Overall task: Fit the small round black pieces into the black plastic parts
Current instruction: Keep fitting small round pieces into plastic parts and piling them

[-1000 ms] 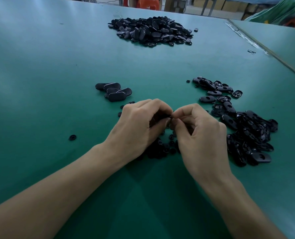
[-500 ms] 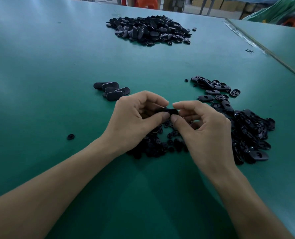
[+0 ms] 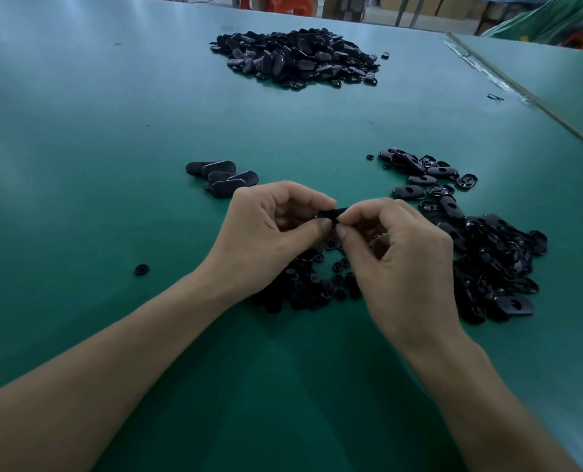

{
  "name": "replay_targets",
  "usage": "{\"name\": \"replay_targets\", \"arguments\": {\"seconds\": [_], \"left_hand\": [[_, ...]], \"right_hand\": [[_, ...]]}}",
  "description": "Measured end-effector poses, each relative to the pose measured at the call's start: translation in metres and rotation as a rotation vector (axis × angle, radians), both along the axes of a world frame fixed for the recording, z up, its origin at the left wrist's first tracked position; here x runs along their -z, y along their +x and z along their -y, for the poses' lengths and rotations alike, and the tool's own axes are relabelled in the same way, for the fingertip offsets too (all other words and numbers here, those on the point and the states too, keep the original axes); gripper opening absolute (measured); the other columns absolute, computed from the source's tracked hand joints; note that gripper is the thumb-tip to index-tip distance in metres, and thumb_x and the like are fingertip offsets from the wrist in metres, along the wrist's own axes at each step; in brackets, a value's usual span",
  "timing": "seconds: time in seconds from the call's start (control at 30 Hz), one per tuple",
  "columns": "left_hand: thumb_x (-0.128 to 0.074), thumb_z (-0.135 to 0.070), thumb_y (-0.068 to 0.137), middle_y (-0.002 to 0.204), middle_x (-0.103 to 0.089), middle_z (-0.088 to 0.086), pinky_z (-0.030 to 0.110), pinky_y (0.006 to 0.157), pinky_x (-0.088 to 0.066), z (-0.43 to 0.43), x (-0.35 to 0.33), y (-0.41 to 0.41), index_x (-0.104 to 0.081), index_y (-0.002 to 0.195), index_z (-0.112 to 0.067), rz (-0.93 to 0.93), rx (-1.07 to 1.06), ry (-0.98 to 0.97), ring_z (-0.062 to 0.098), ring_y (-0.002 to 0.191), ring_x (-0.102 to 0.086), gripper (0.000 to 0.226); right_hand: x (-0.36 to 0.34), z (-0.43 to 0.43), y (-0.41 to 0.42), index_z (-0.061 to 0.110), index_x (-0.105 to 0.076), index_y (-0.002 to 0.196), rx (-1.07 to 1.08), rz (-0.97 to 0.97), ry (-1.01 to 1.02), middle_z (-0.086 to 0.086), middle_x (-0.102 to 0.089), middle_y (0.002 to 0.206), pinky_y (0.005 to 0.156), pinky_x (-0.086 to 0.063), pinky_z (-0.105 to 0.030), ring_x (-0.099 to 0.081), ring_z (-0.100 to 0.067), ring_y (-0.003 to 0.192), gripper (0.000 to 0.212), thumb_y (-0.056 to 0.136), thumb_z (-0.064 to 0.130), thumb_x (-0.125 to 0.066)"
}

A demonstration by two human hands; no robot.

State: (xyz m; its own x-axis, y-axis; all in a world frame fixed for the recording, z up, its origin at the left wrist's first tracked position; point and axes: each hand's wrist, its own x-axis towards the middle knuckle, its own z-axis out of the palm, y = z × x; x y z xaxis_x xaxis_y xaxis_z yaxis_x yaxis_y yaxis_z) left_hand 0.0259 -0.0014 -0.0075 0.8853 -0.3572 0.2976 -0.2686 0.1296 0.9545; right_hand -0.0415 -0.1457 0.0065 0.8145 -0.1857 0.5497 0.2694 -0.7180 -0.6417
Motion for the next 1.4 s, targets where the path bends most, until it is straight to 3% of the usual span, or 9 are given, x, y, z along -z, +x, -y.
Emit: {"name": "replay_targets", "arguments": {"seconds": [0.17,0.3,0.4,0.53,0.73,1.0,1.13,1.4], "left_hand": [[-0.073,0.003,0.081,0.081,-0.077,0.008,0.034,0.077,-0.062,-0.0028,0.001,0.0034,-0.073,0.092,-0.014,-0.017,-0.019,-0.01,0.024,0.077,-0.075,0.02],[-0.072,0.01,0.084,0.077,-0.076,0.004,0.024,0.069,-0.06,-0.0037,0.0015,0.0056,-0.072,0.093,-0.01,-0.044,-0.031,-0.027,0.018,0.073,-0.076,0.022],[-0.072,0.01,0.084,0.076,-0.076,0.002,0.023,0.068,-0.059,-0.0036,0.0016,0.0063,-0.072,0.092,-0.011,-0.05,-0.049,-0.038,0.017,0.072,-0.075,0.022],[-0.072,0.009,0.084,0.076,-0.076,0.003,0.022,0.067,-0.059,-0.0035,0.0019,0.0064,-0.072,0.092,-0.011,-0.052,-0.053,-0.041,0.017,0.071,-0.075,0.022],[-0.074,0.008,0.083,0.077,-0.076,0.003,0.024,0.069,-0.06,-0.0039,0.0016,0.0069,-0.073,0.091,-0.012,-0.048,-0.063,-0.026,0.016,0.071,-0.074,0.022],[-0.073,0.009,0.083,0.079,-0.077,0.01,0.028,0.072,-0.061,-0.0033,0.0004,0.0041,-0.074,0.091,-0.012,-0.029,-0.055,-0.004,0.02,0.072,-0.075,0.023],[-0.076,0.002,0.079,0.08,-0.077,0.007,0.03,0.074,-0.062,-0.0034,0.0002,0.0027,-0.075,0.09,-0.015,-0.013,-0.039,0.025,0.019,0.073,-0.074,0.021],[-0.076,-0.007,0.076,0.086,-0.078,-0.001,0.029,0.078,-0.061,0.0004,0.0023,-0.0021,-0.076,0.088,-0.025,0.097,-0.053,0.11,0.016,0.08,-0.076,0.022]], "right_hand": [[-0.0019,0.0026,0.0011,0.031,-0.06,0.086,0.005,-0.06,0.233,0.017,-0.066,0.075,0.067,-0.045,-0.011,-0.063,-0.003,0.072,0.021,0.091,0.013,-0.068],[-0.0009,0.0066,0.0028,0.031,-0.069,0.1,-0.046,-0.106,0.331,0.018,-0.061,0.07,0.056,-0.043,-0.024,-0.05,-0.002,0.059,0.021,0.095,0.012,-0.062],[-0.0009,0.0074,0.003,0.03,-0.072,0.093,-0.075,-0.119,0.389,0.014,-0.063,0.07,0.058,-0.049,-0.035,-0.053,-0.005,0.063,0.023,0.095,0.009,-0.062],[-0.001,0.0067,0.0037,0.028,-0.069,0.09,-0.122,-0.14,0.504,0.012,-0.069,0.076,0.066,-0.05,-0.02,-0.063,-0.003,0.071,0.021,0.093,0.007,-0.066],[-0.0016,0.0059,0.0034,0.022,-0.065,0.091,-0.164,-0.157,0.639,-0.002,-0.076,0.081,0.065,-0.053,-0.019,-0.072,-0.012,0.072,0.018,0.088,0.006,-0.072],[-0.0026,0.0065,0.0002,0.028,-0.077,0.092,-0.071,-0.126,0.437,0.009,-0.075,0.078,0.071,-0.057,-0.027,-0.072,-0.011,0.073,0.019,0.088,0.009,-0.073],[-0.0026,0.0044,-0.0007,0.034,-0.073,0.092,-0.019,-0.135,0.33,0.014,-0.074,0.078,0.074,-0.059,-0.032,-0.071,-0.009,0.073,0.023,0.088,0.012,-0.073],[-0.003,-0.0002,-0.0008,0.037,-0.067,0.079,0.017,-0.12,0.189,0.024,-0.07,0.074,0.065,-0.049,-0.008,-0.067,0.005,0.069,0.03,0.084,0.009,-0.077]]}}
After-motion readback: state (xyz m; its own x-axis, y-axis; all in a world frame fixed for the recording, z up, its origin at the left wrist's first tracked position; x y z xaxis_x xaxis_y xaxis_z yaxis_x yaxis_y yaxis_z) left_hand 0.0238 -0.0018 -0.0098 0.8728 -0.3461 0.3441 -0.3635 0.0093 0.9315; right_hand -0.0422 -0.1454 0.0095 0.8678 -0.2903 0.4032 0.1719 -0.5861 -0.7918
